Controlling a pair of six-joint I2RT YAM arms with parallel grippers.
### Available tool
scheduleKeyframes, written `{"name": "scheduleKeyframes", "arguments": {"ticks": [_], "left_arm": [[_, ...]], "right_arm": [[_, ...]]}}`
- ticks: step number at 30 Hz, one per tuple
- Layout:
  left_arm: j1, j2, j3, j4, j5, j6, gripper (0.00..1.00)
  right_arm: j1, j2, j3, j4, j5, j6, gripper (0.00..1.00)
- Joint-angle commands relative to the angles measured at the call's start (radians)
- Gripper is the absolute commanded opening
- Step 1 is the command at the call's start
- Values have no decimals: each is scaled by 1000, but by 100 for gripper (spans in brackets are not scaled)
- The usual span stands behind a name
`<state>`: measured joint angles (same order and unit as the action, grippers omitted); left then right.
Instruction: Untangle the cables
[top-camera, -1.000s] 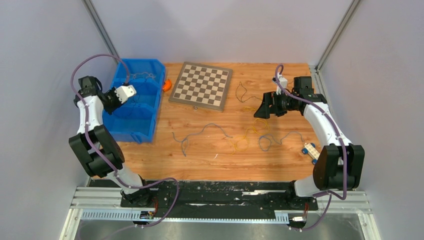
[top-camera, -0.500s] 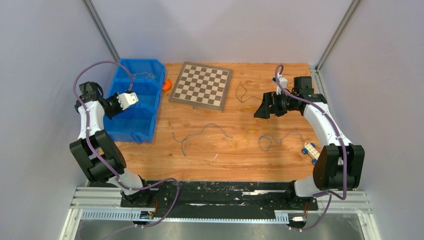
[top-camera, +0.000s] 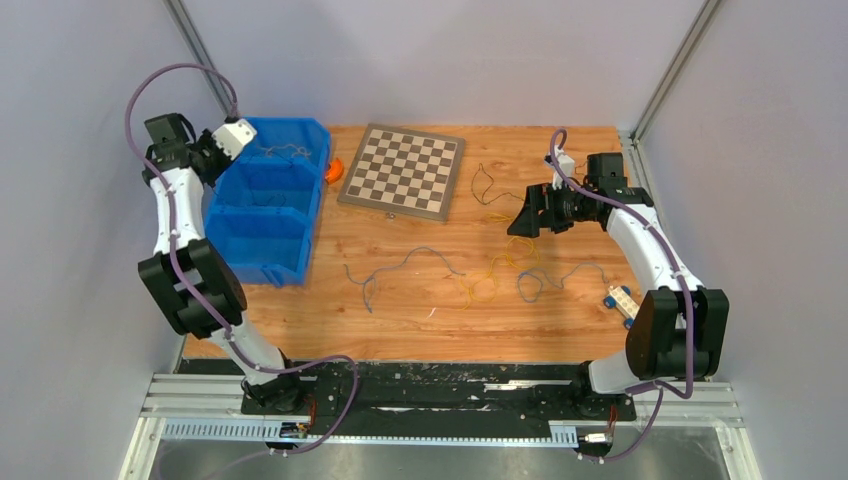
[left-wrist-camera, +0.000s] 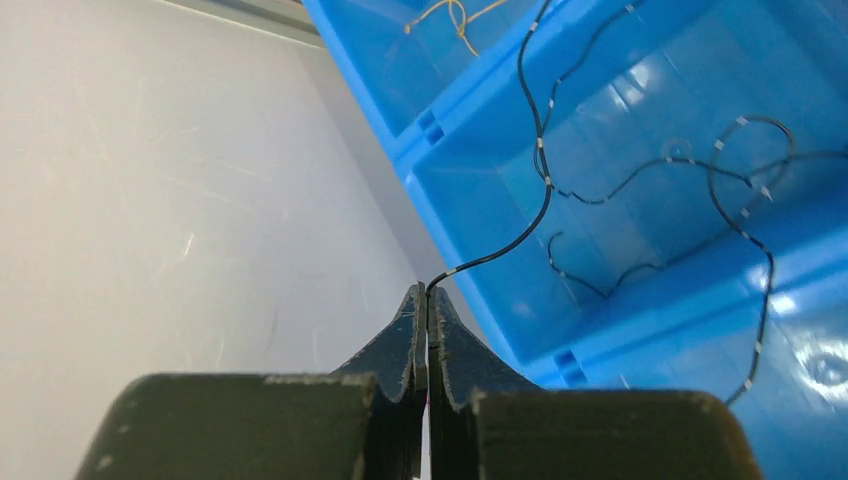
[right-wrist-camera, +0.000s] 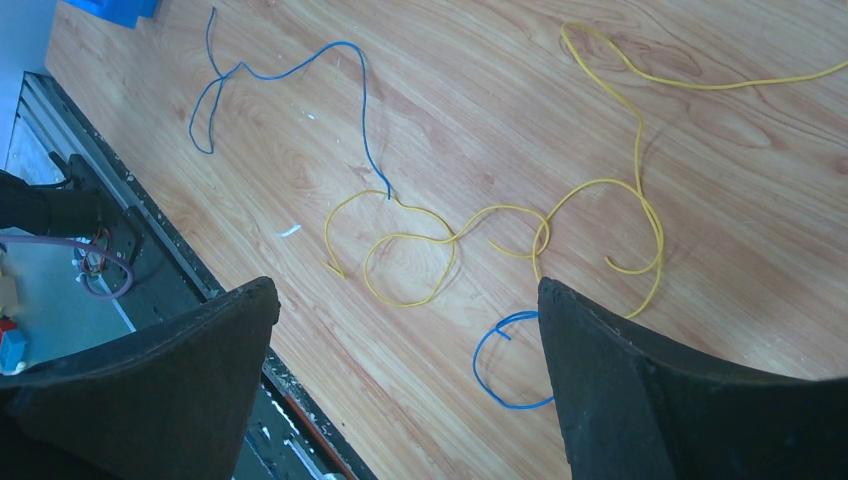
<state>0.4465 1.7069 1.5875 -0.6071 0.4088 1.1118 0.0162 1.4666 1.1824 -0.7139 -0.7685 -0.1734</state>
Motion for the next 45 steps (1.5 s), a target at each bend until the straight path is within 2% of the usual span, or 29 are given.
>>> {"name": "scheduleKeyframes", "arguments": {"ticks": [1,5,8,11,15,17,22,27,28,29,31,34,35,36,38,40,45], "left_arm": [[-72,84,35,97,-114,-142,0],[-89,127,-1,191,-153,-168,0],[-88,130,-54,202,-113,-75,0],[-88,134,-126,261,-132,-13,0],[-88,175,-106,283,-169,-47,0],[-88,206,-77,258,-194,-62,4],[-82,176,-45,163,-204,-85,38],[-71,36,-86,145,-115,-133,58],[-72,18,-81,131,-81,-160,67],[-71,-12,-75,106,-60,-175,80],[-72,-54,-48,51,12,-224,97],[-100,-91,31,-49,121,-316,100],[-113,-92,71,-137,151,-328,100],[-148,-96,84,-190,205,-327,100],[-240,-112,73,-287,226,-355,100],[-350,-138,-7,-298,211,-413,100],[-612,-143,-268,-162,73,-554,92]], "right_arm": [[-7,-2,5,16,-11,3,100],[-7,-8,-2,15,-1,-1,100],[-7,-10,-7,15,2,-3,100],[-7,-6,-9,16,-3,-2,100],[-7,5,-3,16,-14,3,100],[-7,4,1,15,-8,3,100],[-7,-9,-2,15,-4,0,100],[-7,-10,2,15,-17,2,100],[-7,-9,4,15,-21,3,100],[-7,-10,7,16,-24,4,100],[-7,-13,11,14,-28,6,100],[-7,-25,13,14,-28,6,100],[-7,-29,11,14,-27,6,100],[-7,-33,9,13,-24,6,100],[-7,-42,3,15,-20,5,100],[-7,-47,0,16,-13,5,100],[-7,-71,-7,16,1,2,100]]}}
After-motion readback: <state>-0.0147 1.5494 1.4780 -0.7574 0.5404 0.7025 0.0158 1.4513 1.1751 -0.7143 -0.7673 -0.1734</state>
